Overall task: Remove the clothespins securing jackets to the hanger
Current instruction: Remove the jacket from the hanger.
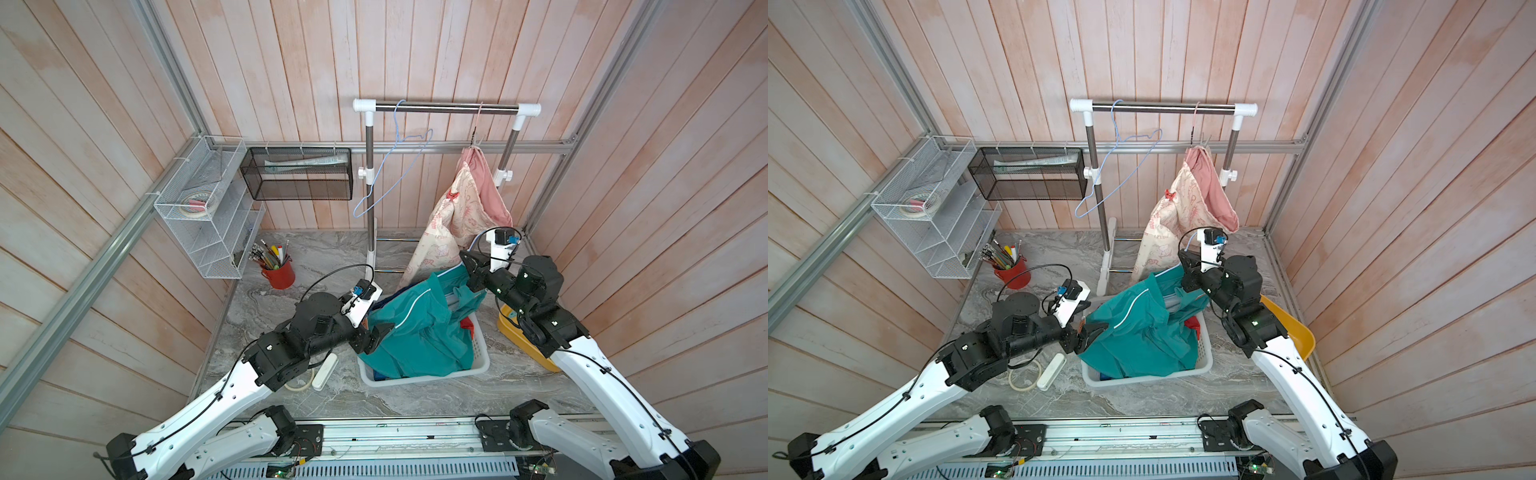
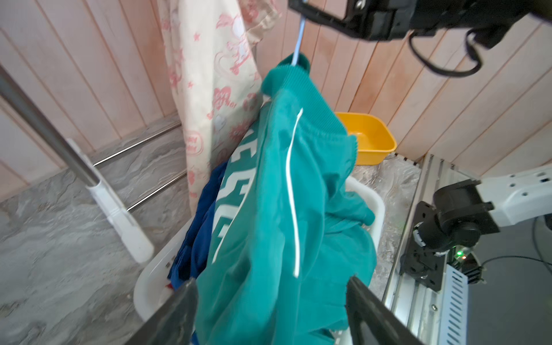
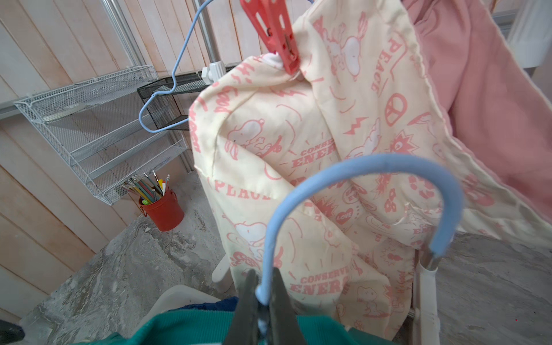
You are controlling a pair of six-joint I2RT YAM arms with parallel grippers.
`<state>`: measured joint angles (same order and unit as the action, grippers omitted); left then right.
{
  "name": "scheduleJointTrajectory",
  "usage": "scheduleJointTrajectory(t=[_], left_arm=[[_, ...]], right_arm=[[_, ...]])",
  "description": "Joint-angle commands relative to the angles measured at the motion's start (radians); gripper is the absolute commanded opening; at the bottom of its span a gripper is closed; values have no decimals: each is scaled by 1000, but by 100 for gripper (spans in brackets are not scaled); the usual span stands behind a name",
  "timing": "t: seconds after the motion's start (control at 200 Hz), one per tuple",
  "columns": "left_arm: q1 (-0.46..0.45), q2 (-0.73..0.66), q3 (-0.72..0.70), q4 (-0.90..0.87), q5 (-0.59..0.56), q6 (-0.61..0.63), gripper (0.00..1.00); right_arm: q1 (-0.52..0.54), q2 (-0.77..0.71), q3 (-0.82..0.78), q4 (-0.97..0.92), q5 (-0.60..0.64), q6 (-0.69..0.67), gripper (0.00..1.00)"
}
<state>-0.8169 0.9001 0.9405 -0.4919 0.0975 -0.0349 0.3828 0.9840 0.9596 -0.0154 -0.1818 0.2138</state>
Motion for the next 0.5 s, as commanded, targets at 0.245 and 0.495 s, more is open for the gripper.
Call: scheduleJointTrajectory(t=[0.245, 0.495], left_arm=[[15, 68, -32, -45, -19, -22, 41], [15, 45, -22, -28, -26, -36, 0]], right_arm=[[-39, -6, 17, 35, -51, 20, 0], [-39, 14, -17, 61, -48, 42, 0]])
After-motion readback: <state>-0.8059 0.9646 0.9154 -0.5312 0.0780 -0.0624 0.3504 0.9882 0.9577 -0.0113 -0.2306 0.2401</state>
